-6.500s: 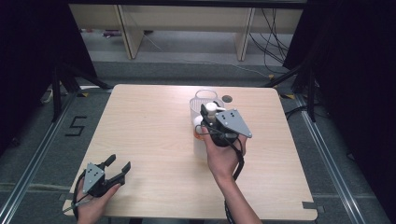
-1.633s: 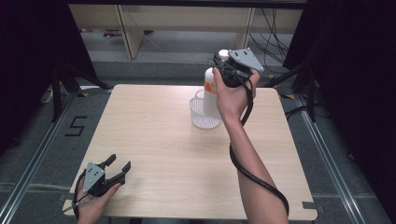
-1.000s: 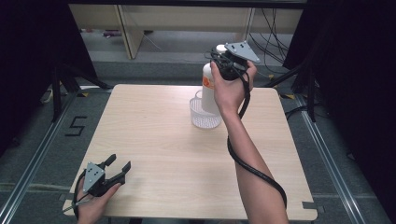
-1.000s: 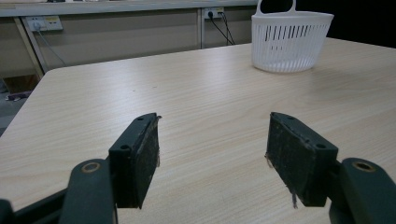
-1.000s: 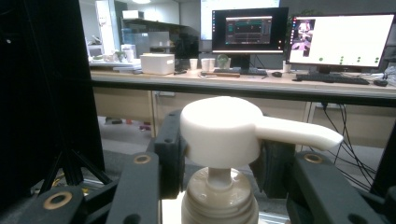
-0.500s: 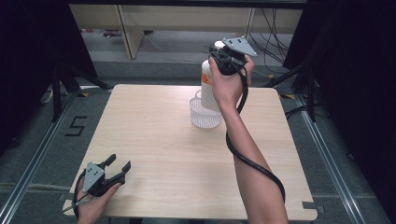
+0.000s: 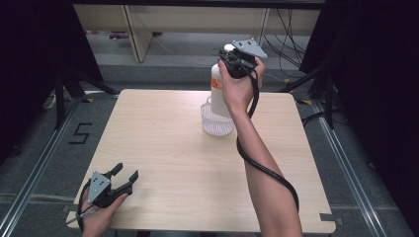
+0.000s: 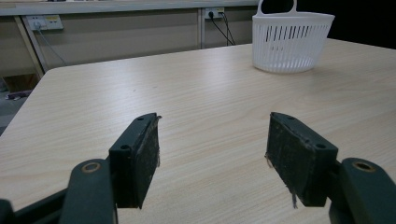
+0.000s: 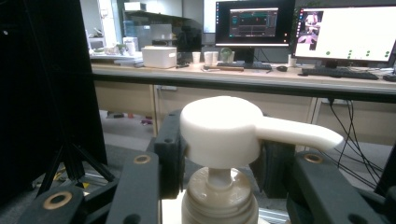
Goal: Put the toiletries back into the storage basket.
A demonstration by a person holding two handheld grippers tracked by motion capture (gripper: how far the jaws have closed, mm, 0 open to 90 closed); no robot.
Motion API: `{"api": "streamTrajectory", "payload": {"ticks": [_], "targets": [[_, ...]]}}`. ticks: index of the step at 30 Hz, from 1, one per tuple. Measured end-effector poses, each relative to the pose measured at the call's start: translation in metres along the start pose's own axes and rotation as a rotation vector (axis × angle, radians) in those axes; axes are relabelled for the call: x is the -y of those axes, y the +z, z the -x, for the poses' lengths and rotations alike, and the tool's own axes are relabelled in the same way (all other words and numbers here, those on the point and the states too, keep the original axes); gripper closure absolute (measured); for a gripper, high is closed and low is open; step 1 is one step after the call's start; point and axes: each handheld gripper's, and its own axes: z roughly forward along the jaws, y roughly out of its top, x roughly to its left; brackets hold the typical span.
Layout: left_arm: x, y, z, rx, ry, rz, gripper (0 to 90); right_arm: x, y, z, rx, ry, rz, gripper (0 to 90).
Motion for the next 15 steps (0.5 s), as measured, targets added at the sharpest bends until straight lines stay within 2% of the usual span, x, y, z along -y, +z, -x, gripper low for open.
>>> {"api": "streamTrajectory", "payload": {"ticks": [2, 4, 15], "targets": [[0.0, 0.0, 0.0, 0.0, 0.001, -0.001, 33.8, 0.002, 0.002, -0.001, -0.003, 0.013, -0.008, 60.0], [0.0, 0.0, 0.0, 0.0, 0.001, 0.0, 33.8, 0.003, 0.004, 0.0, -0.002, 0.002, -0.008, 60.0], [0.0, 0.0, 0.0, 0.001, -0.002, 0.002, 33.8, 0.011, 0.015, -0.003, -0.014, 0.011, -0.029, 60.0]]}}
